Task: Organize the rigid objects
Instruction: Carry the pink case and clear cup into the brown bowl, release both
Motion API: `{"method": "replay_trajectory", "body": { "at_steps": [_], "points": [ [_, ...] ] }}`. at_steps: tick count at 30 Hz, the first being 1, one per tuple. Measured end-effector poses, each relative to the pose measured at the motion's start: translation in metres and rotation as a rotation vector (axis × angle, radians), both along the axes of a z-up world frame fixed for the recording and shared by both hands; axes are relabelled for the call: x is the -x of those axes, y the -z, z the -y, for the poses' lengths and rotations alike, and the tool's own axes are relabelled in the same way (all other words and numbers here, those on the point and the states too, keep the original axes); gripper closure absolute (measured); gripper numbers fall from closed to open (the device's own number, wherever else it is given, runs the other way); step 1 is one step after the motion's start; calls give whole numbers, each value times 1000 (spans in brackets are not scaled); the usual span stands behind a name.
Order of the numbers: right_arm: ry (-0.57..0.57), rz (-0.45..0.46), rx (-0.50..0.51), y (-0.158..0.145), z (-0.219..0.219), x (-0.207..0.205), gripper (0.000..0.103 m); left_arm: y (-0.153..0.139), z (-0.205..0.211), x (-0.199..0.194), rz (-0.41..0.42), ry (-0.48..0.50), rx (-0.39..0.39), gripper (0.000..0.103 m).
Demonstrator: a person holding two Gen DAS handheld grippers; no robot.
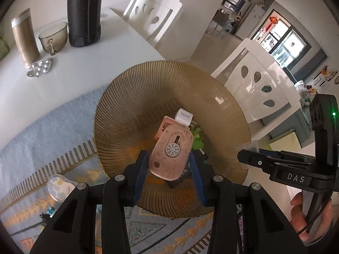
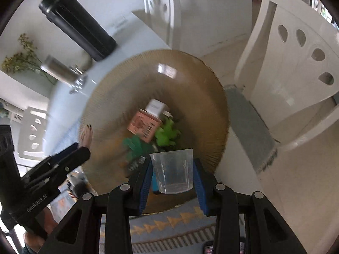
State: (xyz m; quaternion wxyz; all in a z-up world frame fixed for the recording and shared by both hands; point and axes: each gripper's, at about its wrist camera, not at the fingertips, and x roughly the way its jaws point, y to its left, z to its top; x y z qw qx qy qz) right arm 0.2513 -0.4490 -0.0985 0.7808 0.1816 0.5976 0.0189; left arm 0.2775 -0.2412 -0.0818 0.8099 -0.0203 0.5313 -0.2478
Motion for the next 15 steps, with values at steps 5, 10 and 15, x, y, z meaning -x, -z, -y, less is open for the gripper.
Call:
{"method": "replay_trajectory", "body": {
  "at_steps": [5,10,15],
  "points": [
    [16,8,60,-9,8,5,43,-16,-9,4,41,-26,-37,38],
    [72,123,27,-45,11,27,32,-50,-73,25,90,-146,25,36],
    [39,183,16,-70,-13,43,29,-82,-149,55,164,-299,25,36]
  ]
}}
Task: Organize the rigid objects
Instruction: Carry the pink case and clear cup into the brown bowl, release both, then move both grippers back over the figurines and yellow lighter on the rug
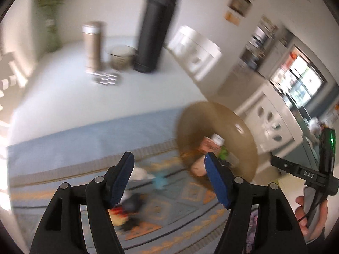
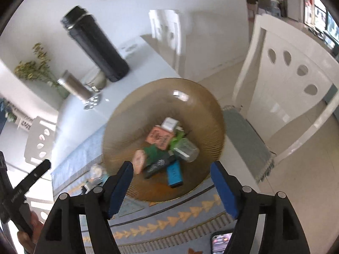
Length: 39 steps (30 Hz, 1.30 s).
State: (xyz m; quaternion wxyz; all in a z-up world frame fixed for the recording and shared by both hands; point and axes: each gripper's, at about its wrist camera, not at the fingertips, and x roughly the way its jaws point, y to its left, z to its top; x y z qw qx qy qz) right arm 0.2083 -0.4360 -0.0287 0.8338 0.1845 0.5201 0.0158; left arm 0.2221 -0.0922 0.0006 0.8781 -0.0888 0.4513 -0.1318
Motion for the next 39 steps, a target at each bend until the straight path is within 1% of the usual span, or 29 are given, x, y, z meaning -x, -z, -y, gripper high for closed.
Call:
{"method": "replay_trajectory", "body": {
  "at_steps": [4,6,7,8,9,10,11,13,15,17,18,19,22,24,26,29,31,34,36,39],
  "points": [
    [-50,57,19,-26,-30,7,29,-19,-51,28,50,-115,-7,36],
    [-80,96,56,-41,-48,14,29,-26,-74,45,78,-166,-28,36],
    [-90,123,93,-50,-57,20,29,-27,-82,52,86,-183,-33,36],
    [-93,145,127,-55,-63,26,25,-27,-90,59,89,-199,-38,35],
    [-95,164,157,-60,-70,32,16,-25,-96,65,84,-210,-40,35],
    [-102,180,176,-62,-76,37,10,-21,-103,71,72,-219,-37,32],
    [-114,189,173,-62,-82,42,3,-13,-110,77,53,-228,-34,30],
    [-144,175,120,-55,-93,50,2,5,-118,84,6,-244,-35,30],
    [-172,124,76,-37,-108,55,2,34,-121,89,-68,-249,-27,30],
    [-207,64,22,-15,-124,61,2,58,-116,86,-130,-237,-21,30],
    [-227,29,-8,-1,-132,64,2,67,-114,89,-148,-226,-20,30],
    [-246,-19,-27,18,-144,68,2,80,-106,85,-177,-212,-32,30],
    [-294,-127,-11,62,-173,81,3,105,-86,78,-221,-170,-93,30],
    [-326,-165,4,82,-187,91,3,114,-77,72,-227,-160,-141,31],
    [-364,-184,21,95,-204,101,3,118,-75,64,-233,-145,-139,31],
    [-389,-196,9,102,-215,107,3,123,-70,46,-259,-103,-132,31],
    [-387,-188,-5,102,-216,107,3,124,-65,38,-268,-80,-156,31],
    [-367,-181,-17,102,-212,105,3,125,-57,35,-256,-50,-189,31],
    [-344,-184,-26,104,-205,104,3,127,-59,36,-263,-54,-176,31],
    [-313,-195,-22,106,-196,100,3,135,-70,38,-286,-87,-147,31]
  ]
}}
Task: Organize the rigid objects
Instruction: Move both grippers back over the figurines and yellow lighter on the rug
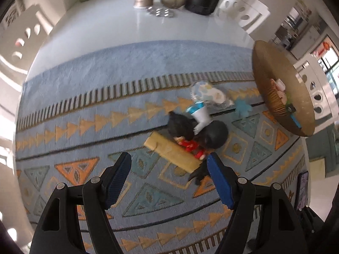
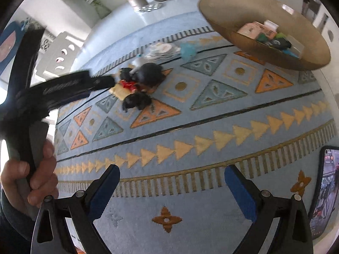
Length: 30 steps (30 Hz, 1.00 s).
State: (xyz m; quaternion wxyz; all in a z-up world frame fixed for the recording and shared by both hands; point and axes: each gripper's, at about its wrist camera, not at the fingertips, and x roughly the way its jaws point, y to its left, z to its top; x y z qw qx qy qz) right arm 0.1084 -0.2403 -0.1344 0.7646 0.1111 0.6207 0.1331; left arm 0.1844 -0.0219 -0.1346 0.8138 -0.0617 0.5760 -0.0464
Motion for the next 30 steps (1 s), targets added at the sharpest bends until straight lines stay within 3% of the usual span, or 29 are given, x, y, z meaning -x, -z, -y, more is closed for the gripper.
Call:
{"method": "replay_trajectory", "body": {
  "at_steps": [7,17,20,25,30],
  "points": [
    [-40,56,5,-4,-13,-33,6,11,-41,11,-31,-96,39,31],
    [-155,0,-40,35,-87,-89,37,19,-79,14,-55,-195,103,31],
    [-154,25,2,40,-92,-93,56,25,-74,12,-73,-177,123,31],
    [-103,48,30,34,-57,-93,57,36,-44,8,-92,-92,166,31],
    [-24,29,73,35,-22,-93,57,41,2,-1,-66,-5,59,29]
  ]
}}
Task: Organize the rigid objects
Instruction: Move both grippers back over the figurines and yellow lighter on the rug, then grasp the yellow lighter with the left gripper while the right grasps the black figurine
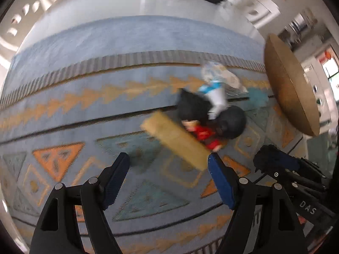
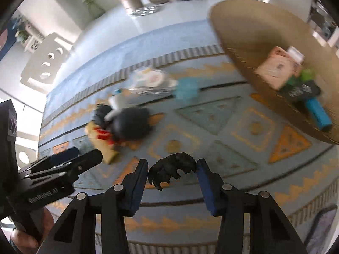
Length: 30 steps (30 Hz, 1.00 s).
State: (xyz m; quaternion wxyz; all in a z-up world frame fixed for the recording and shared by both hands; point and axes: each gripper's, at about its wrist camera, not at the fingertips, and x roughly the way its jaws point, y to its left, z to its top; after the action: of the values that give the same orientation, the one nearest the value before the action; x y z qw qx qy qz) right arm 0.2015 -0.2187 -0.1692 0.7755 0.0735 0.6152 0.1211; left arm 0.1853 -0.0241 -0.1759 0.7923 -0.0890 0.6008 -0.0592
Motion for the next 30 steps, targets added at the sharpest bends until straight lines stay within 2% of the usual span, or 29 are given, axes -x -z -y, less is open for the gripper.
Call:
{"method": "replay_trajectory", "body": {
  "at_steps": [3,5,8,12,17,19,22,24,25,26,27,29,30],
  "points": [
    [21,-23,-8,5,5,0,57,1,17,-4,14,14,-67,27],
    [30,-29,-9,7,7,3,56,4,29,-4,27,28,-153,25],
    [28,-21,-5,5,5,2,56,6,37,-1,47,48,-219,25],
    [25,-20,-4,4,3,5,56,4,16,11,23,27,-178,28],
    [22,-23,-13,5,6,13,56,3,-39,27,-11,-82,-148,30],
    [14,-17,-3,3,4,17,56,2,-56,25,-16,-101,-95,30],
    [-9,-7,8,1,1,19,56,-3,-54,20,7,-77,-39,30],
    [-18,-9,12,1,-3,18,56,-6,-39,10,41,-18,-50,30],
    [-22,-11,12,2,-4,17,56,-3,-31,4,43,5,-70,34],
    [-29,-16,11,4,-5,16,56,-1,-24,-2,34,21,-81,54],
    [-40,-23,9,5,-7,17,55,2,-18,-8,26,43,-109,55],
    [-72,-48,14,8,-11,18,48,1,-11,-14,54,106,-142,83],
    [-87,-59,9,10,-11,18,46,1,-8,-13,54,120,-130,83]
  ]
}}
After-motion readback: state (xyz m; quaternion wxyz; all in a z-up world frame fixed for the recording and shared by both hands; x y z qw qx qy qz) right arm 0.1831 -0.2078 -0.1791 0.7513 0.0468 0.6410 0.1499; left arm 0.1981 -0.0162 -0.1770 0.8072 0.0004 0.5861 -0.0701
